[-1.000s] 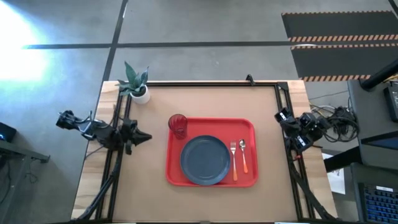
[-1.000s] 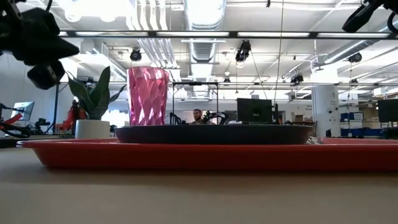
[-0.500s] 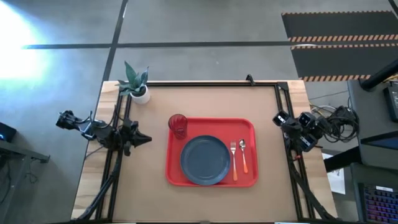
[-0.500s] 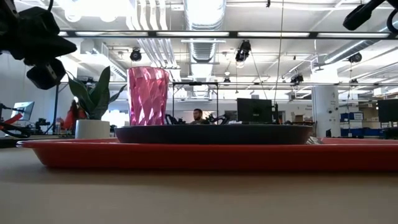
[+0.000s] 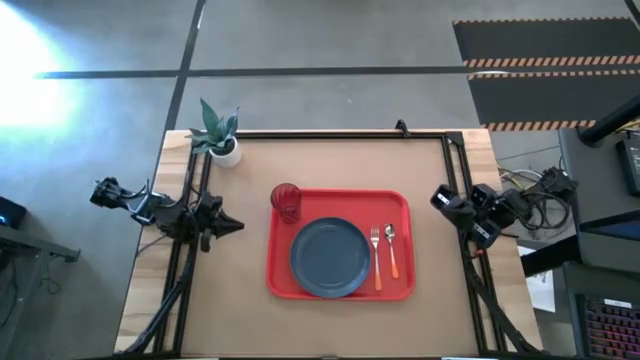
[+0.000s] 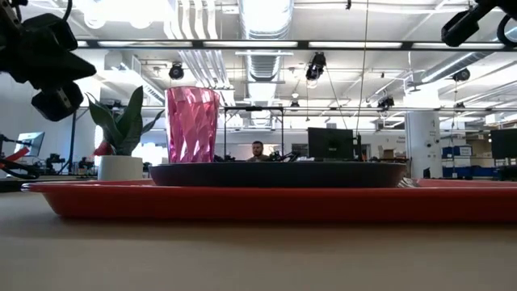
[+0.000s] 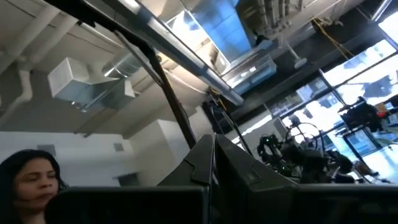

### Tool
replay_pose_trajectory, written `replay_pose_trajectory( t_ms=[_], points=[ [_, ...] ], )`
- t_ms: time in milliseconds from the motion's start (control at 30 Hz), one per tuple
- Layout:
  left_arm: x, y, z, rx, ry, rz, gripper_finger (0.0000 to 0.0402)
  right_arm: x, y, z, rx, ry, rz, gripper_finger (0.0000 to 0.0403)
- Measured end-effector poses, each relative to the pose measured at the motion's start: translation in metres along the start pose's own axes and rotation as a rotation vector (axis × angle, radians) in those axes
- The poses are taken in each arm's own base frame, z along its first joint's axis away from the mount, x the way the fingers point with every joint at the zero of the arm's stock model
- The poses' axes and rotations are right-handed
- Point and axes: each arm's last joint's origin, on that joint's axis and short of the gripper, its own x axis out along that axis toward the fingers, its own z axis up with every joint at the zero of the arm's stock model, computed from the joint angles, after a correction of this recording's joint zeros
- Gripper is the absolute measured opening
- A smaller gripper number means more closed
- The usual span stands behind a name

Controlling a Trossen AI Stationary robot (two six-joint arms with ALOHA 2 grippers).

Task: Pick and place plate/cup/fork/spoon on tray
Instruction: Return to Home Position

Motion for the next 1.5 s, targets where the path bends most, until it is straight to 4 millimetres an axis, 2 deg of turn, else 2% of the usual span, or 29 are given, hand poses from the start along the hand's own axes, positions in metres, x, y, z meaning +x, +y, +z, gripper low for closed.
replay_pose_trajectory(
  t_ms=[233, 467, 600, 867, 1033, 1133, 1500],
  points=[
    [0.0, 0.002, -0.002, 0.006, 0.021, 0.017, 0.0, 0.0, -0.003, -0.005, 0.037, 0.038, -0.046, 0.0008],
    [0.0, 0.003, -0.003, 0.009, 0.031, 0.026, 0.0, -0.005, -0.016, -0.027, 0.299, 0.198, -0.275, 0.0009],
    [0.0, 0.003, -0.003, 0.008, 0.031, 0.026, 0.0, -0.008, -0.019, -0.032, 0.364, 0.235, -0.336, 0.0009],
    [0.0, 0.003, -0.003, 0.008, 0.031, 0.026, 0.0, -0.011, -0.022, -0.037, 0.329, 0.273, -0.397, 0.0009],
    [0.0, 0.003, -0.003, 0.008, 0.031, 0.026, 0.0, -0.016, -0.027, -0.047, 0.395, 0.365, -0.488, 0.0009],
    [0.0, 0.003, -0.003, 0.008, 0.032, 0.027, 0.0, -0.015, -0.026, -0.046, 0.428, 0.37, -0.474, 0.0009],
    [0.0, 0.004, -0.005, 0.014, 0.043, 0.037, 0.0, -0.013, -0.025, -0.043, 0.359, 0.353, -0.455, 0.0009]
  ],
)
